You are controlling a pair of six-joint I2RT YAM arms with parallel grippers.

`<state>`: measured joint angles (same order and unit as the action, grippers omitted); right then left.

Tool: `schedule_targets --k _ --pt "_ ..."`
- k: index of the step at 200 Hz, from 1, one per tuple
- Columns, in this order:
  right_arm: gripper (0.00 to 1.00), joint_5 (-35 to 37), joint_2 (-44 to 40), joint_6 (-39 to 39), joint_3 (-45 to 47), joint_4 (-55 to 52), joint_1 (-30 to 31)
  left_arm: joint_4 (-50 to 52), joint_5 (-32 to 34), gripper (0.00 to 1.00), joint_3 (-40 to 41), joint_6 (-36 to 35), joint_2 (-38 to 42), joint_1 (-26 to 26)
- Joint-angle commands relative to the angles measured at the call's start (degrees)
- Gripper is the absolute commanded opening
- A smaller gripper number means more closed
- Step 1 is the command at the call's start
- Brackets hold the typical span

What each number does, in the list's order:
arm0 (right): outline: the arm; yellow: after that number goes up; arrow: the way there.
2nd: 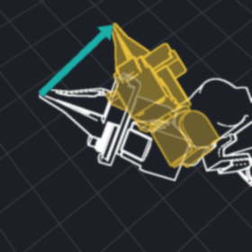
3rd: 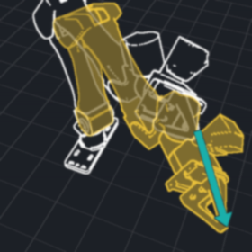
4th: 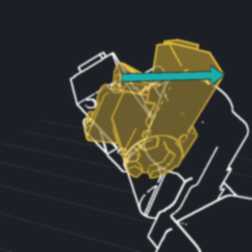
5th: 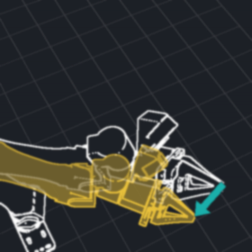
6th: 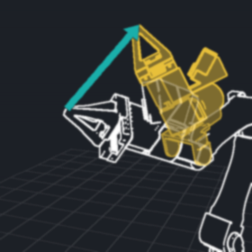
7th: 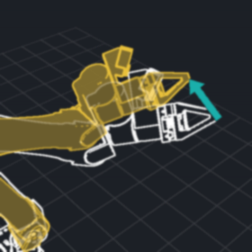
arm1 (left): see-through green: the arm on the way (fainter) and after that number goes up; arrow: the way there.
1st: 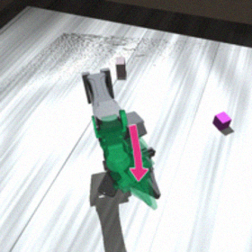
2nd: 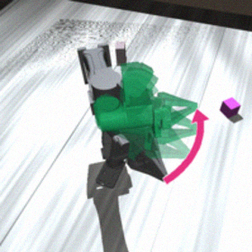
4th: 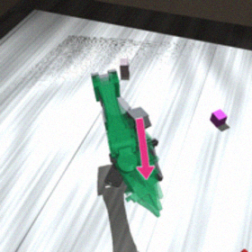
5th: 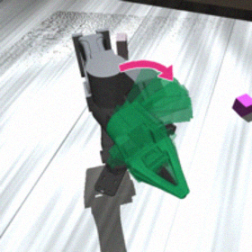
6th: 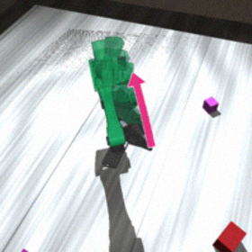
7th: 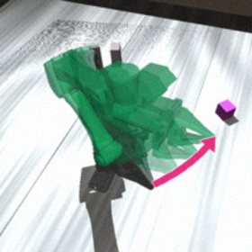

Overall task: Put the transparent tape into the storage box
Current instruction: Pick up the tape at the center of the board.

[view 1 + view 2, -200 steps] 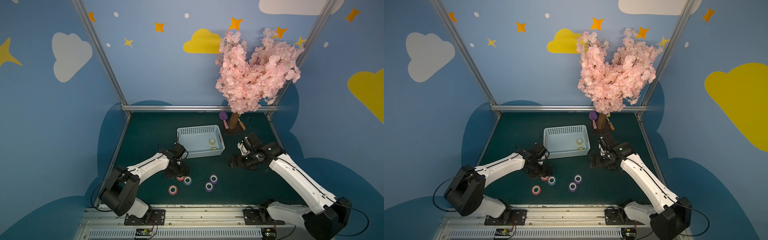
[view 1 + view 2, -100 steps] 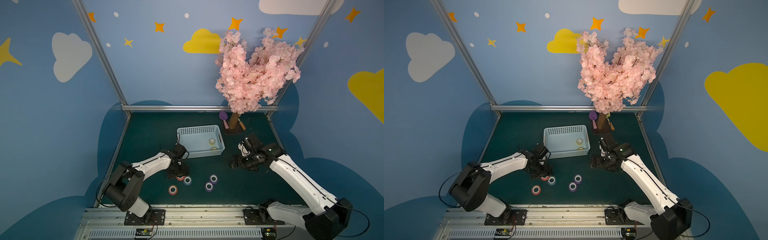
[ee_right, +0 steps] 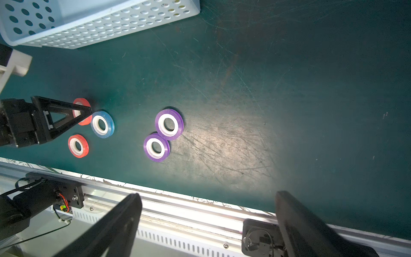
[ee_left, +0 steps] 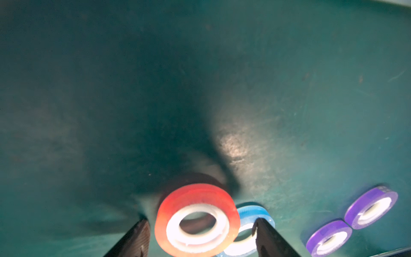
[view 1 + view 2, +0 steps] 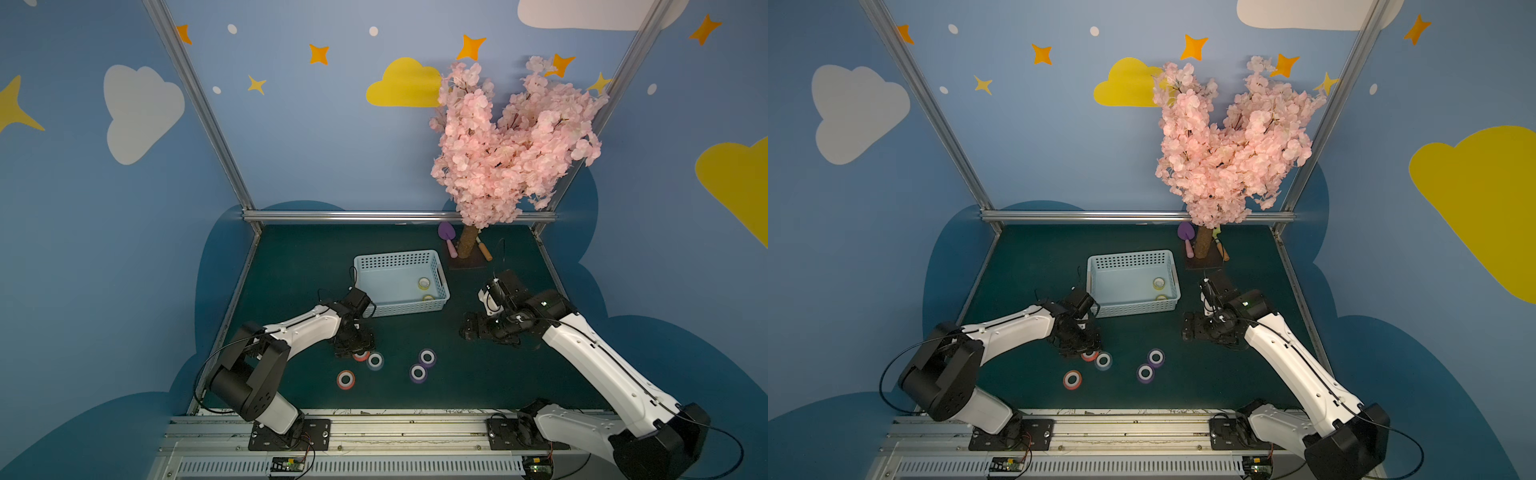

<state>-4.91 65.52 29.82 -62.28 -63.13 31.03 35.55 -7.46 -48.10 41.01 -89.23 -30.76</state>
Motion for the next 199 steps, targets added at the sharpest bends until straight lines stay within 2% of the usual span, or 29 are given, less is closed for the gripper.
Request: schedule_targets --k 1,112,199 --pt "0.98 0.69 -1.31 0.74 0.81 -1.6 0.18 -0.77 0.32 0.74 1.5 0.19 -1.64 0.31" --pt "0.98 0.71 -1.53 0.94 1.0 -1.8 0.18 0.0 2.0 0.6 1.33 0.23 -1.99 0.4" --pt "0.98 0.52 -1.36 1.14 1.18 -1.35 0.18 4.98 6.05 0.56 0.53 0.0 5.09 1.68"
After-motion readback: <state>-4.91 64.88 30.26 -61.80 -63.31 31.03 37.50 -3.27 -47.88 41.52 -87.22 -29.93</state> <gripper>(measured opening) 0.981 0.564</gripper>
